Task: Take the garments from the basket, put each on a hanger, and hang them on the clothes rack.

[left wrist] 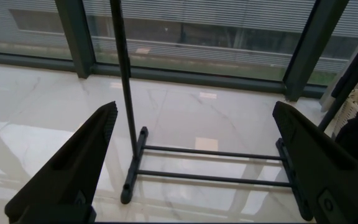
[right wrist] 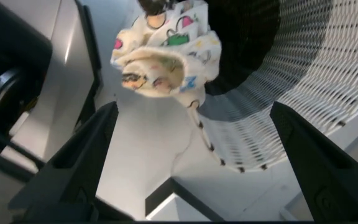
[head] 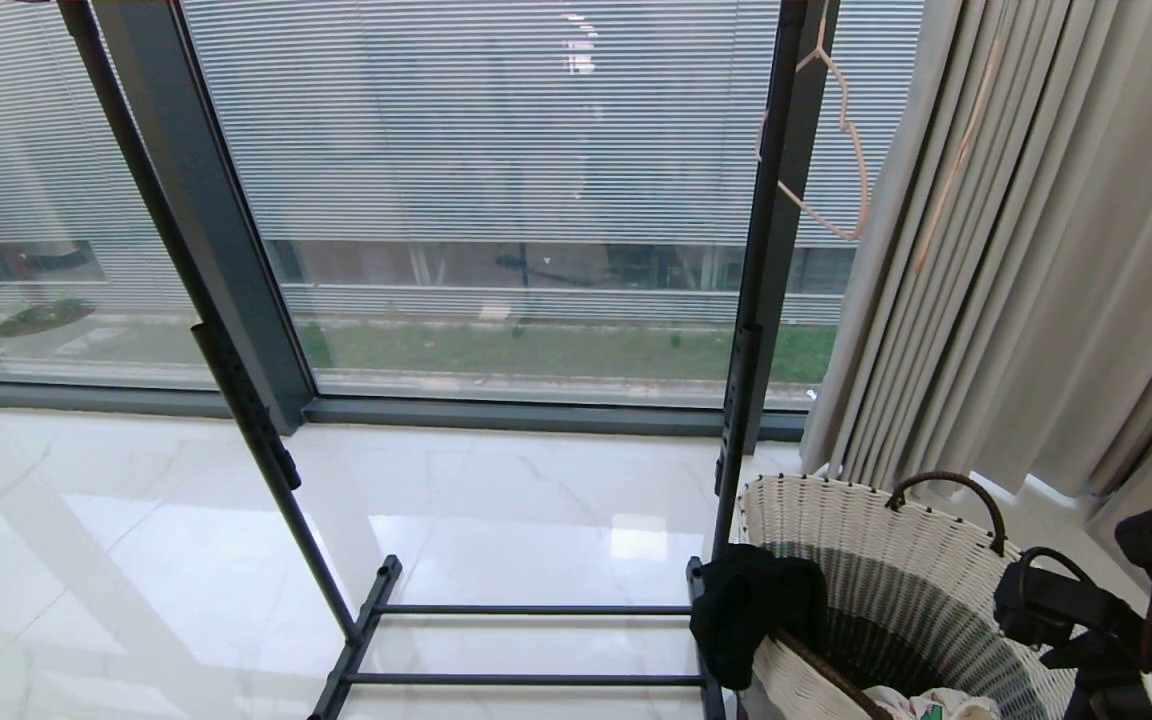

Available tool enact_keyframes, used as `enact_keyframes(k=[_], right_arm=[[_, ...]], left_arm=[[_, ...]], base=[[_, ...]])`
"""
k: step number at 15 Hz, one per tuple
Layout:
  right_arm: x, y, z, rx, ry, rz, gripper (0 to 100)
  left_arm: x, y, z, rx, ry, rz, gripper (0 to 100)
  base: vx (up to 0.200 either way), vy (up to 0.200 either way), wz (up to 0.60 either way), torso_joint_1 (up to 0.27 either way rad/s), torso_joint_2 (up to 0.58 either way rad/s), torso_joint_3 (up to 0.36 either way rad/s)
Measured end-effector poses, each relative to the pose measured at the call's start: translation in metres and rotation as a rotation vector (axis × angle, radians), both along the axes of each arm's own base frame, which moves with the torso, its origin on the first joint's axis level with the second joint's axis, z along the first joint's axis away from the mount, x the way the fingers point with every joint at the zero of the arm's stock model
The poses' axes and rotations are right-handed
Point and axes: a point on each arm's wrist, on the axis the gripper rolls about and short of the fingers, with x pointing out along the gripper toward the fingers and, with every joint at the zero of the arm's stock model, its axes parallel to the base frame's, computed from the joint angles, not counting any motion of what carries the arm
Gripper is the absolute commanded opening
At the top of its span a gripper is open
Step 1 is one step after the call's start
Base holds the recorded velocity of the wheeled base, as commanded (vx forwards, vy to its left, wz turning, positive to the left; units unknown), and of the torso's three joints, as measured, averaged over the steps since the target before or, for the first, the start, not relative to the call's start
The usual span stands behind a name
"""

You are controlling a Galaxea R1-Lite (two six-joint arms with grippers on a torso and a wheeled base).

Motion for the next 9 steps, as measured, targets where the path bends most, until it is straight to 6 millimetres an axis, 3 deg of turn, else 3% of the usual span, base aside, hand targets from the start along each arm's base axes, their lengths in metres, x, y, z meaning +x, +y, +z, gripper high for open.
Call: enact_keyframes(k=[5,9], right_arm=[[0.03,0.004,-0.022,-0.044,-0.026,-0.038,100],[0.038,0.004,-0.035,-0.08,0.004,-0.051,100]], left_arm=[[0.0,0.0,0.0,0.0,0.0,0.0,100],[0.0,0.0,0.0,0.0,0.0,0.0,100]], base=[[0.0,0.0,0.0,0.0,0.0,0.0],[0.0,0.0,0.0,0.0,0.0,0.0]])
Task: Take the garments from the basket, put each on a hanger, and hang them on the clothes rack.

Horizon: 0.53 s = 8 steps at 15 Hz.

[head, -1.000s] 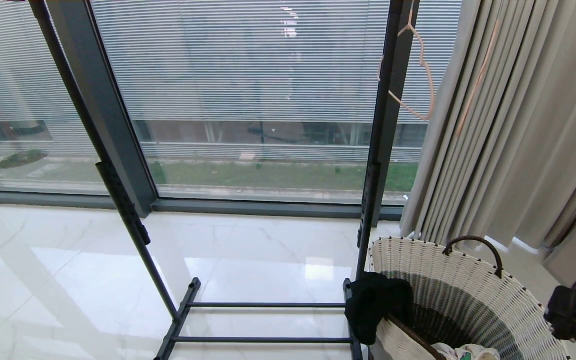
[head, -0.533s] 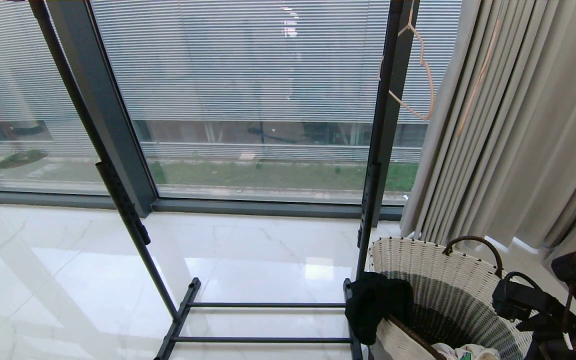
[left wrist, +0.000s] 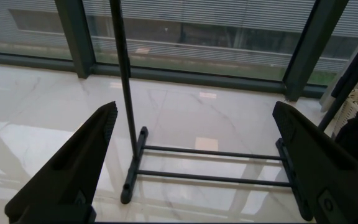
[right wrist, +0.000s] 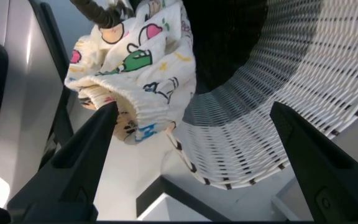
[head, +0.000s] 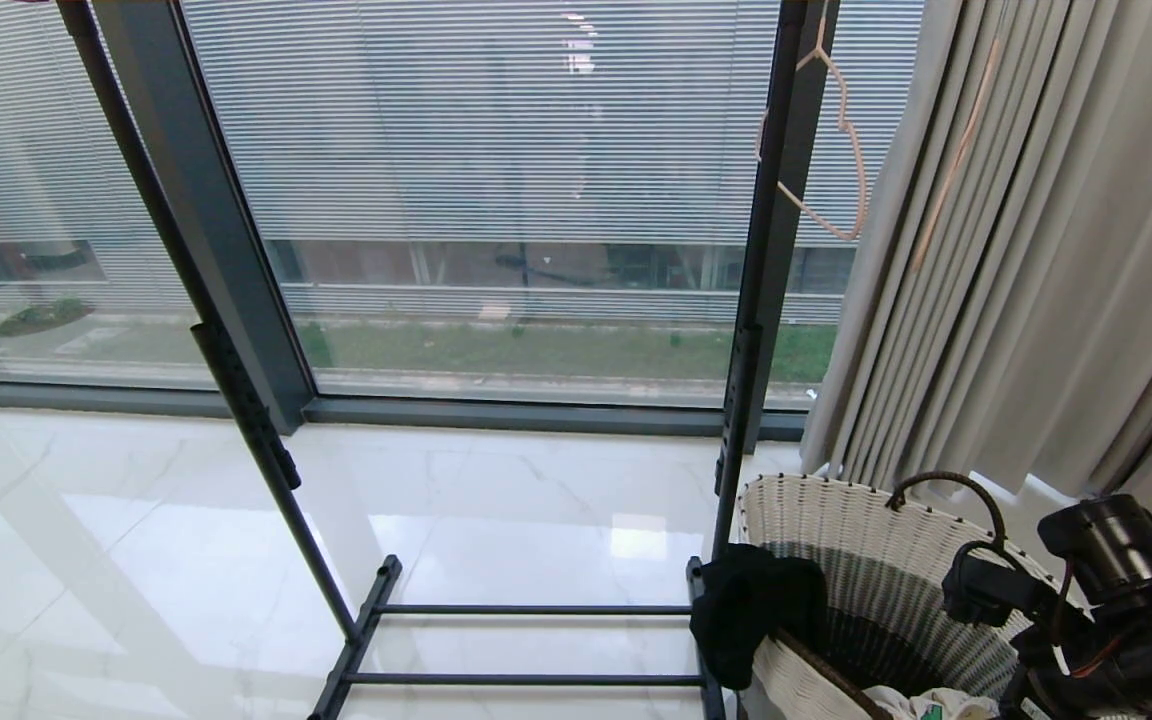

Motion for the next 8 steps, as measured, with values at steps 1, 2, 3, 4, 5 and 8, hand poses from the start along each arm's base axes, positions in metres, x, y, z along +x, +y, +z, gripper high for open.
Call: enact_keyframes(k=[1,2,3,4,5,8], right_arm=[[0.001,0.0,-0.002,-0.002,0.009,0.0,100],[0.002,0.0,-0.004,-0.004,0.014,-0.001,100],[0.003,0.001,-0.006,-0.003,0.011,-0.001,100],[0.006,0.001,-0.007,-0.001,-0.007,-0.002,100],[0.009,0.001,-0.009,-0.006,-0.023,-0.005,100],[0.012,0.001,-0.016,-0.029,-0.012,-0.016,100]], left_arm=[[0.0,0.0,0.0,0.0,0.0,0.0,100],[0.0,0.0,0.0,0.0,0.0,0.0,100],[0.0,0.0,0.0,0.0,0.0,0.0,100],[0.0,0.0,0.0,0.0,0.0,0.0,100],[0.0,0.0,0.0,0.0,0.0,0.0,100],[0.0,0.0,0.0,0.0,0.0,0.0,100]], base=[[0.0,0.0,0.0,0.0,0.0,0.0],[0.0,0.0,0.0,0.0,0.0,0.0],[0.0,0.0,0.0,0.0,0.0,0.0],[0.0,0.0,0.0,0.0,0.0,0.0],[0.0,0.0,0.0,0.0,0.0,0.0],[0.0,0.0,0.0,0.0,0.0,0.0]])
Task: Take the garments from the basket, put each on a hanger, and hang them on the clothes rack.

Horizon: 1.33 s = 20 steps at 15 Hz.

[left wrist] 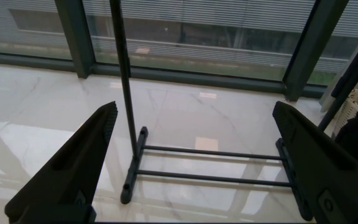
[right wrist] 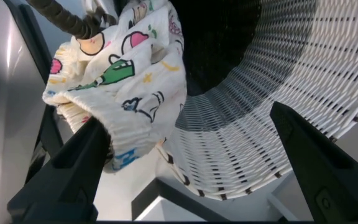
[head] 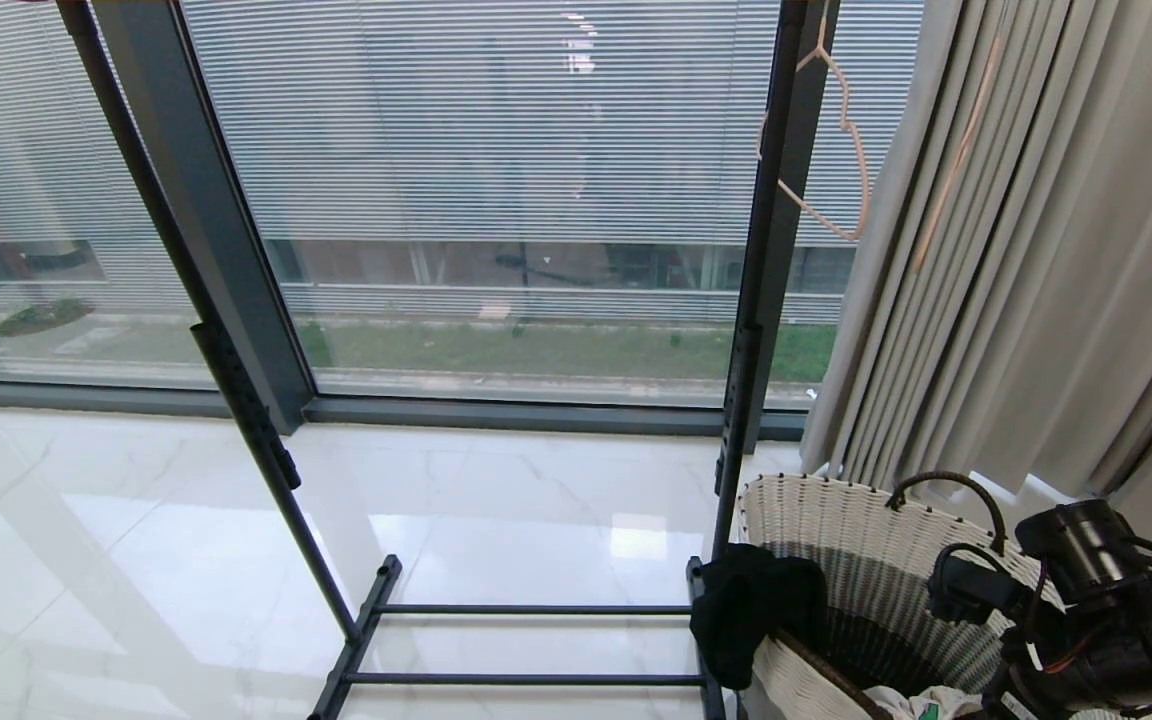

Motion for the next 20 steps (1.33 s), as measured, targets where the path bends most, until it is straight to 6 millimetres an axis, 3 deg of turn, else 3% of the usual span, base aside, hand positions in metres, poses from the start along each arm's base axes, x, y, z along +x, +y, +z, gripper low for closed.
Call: enact_keyframes(k=[2,3,8,11,14,16,20], right_arm=[[0.0,0.0,-0.003,-0.003,0.012,0.0,100],[-0.001,0.0,-0.005,-0.004,0.022,0.0,0],[-0.012,-0.002,-0.009,-0.004,0.031,0.0,0],[-0.02,-0.003,0.006,0.009,-0.017,0.0,0],[-0.032,-0.002,0.041,0.011,-0.003,0.013,0],[-0.036,0.0,0.075,0.023,-0.04,0.025,0],[-0.054,0.015,0.147,0.098,-0.189,0.077,0]], left_arm=[[0.0,0.0,0.0,0.0,0.0,0.0,100],[0.0,0.0,0.0,0.0,0.0,0.0,100],[0.0,0.0,0.0,-0.001,0.0,0.0,100],[0.0,0.0,0.0,-0.003,-0.001,0.0,100],[0.0,0.0,0.0,-0.003,-0.001,0.0,100],[0.0,0.0,0.0,-0.002,-0.002,0.0,100],[0.0,0.0,0.0,0.0,-0.001,0.0,100]], base=[[0.0,0.0,0.0,0.0,0.0,0.0],[0.0,0.0,0.0,0.0,0.0,0.0],[0.0,0.0,0.0,0.0,0.0,0.0],[0.0,0.0,0.0,0.0,0.0,0.0],[0.0,0.0,0.0,0.0,0.0,0.0],[0.0,0.0,0.0,0.0,0.0,0.0],[-0.2,0.0,0.0,0.004,0.0,0.004]])
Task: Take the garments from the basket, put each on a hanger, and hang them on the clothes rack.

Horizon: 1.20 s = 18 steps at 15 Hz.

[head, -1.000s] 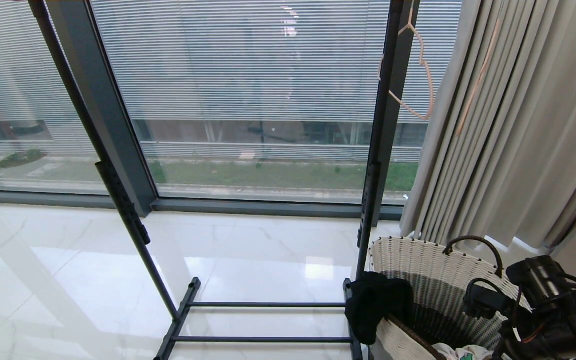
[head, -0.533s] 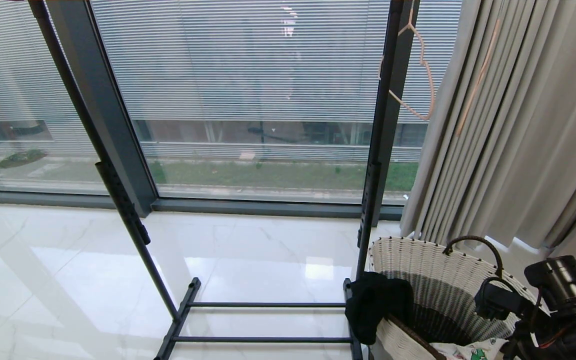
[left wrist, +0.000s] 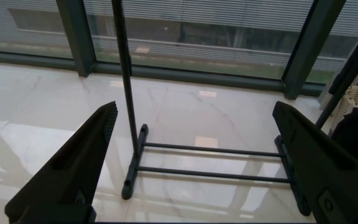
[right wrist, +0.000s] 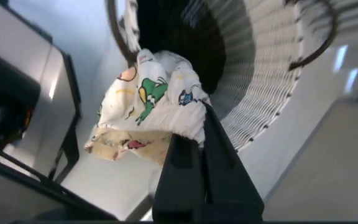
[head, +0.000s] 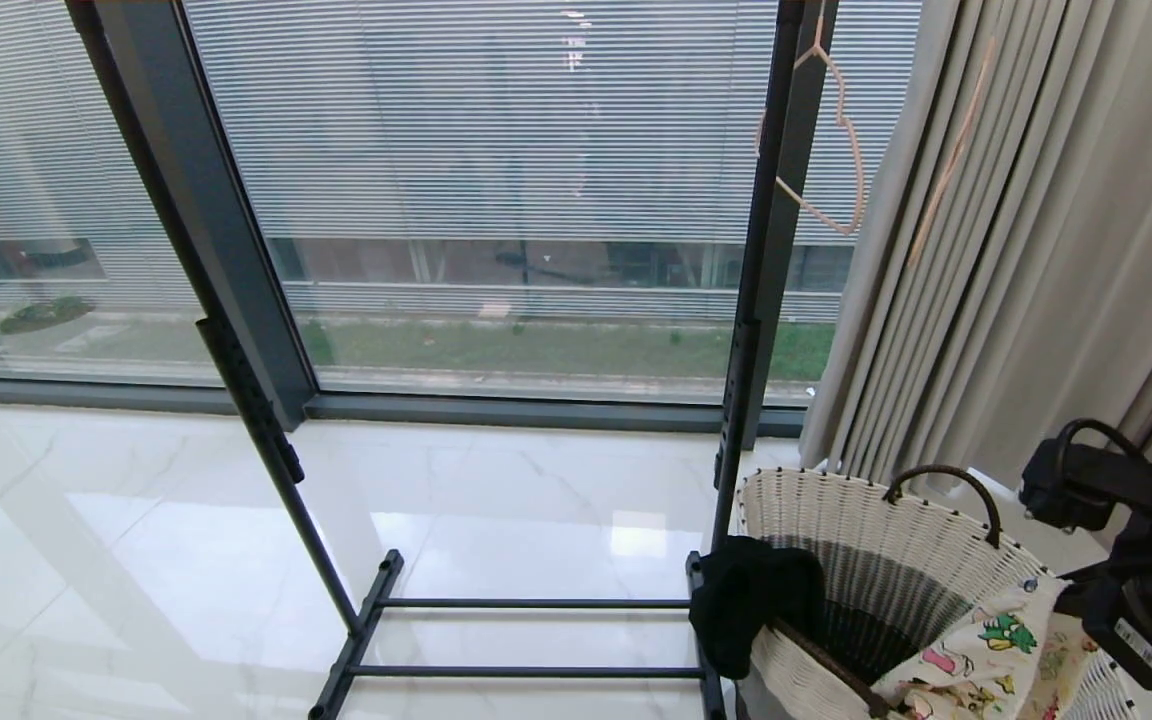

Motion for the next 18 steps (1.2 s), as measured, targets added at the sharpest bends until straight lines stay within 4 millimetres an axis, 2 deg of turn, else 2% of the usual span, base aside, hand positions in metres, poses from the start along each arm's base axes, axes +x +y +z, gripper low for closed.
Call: enact_keyframes(k=[3,5,12,18], right_arm=[[-0.008,0.008,0.027,0.041,-0.107,0.056,0],[-0.01,0.012,0.036,0.056,-0.142,0.082,0],[-0.012,0.018,0.047,0.083,-0.192,0.123,0],[-0.014,0.027,0.052,0.141,-0.224,0.2,0]], left_arm=[[0.0,0.0,0.0,0.0,0.0,0.0,100],[0.0,0.0,0.0,0.0,0.0,0.0,100],[0.0,0.0,0.0,0.001,0.001,0.0,100],[0.0,0.0,0.0,0.01,0.001,-0.001,100]], base=[[-0.2,0.0,0.0,-0.001,0.0,-0.001],[-0.2,0.0,0.0,0.0,0.0,0.007],[-0.2,0.0,0.0,0.002,0.0,0.004],[0.0,0.0,0.0,0.0,0.0,0.0]])
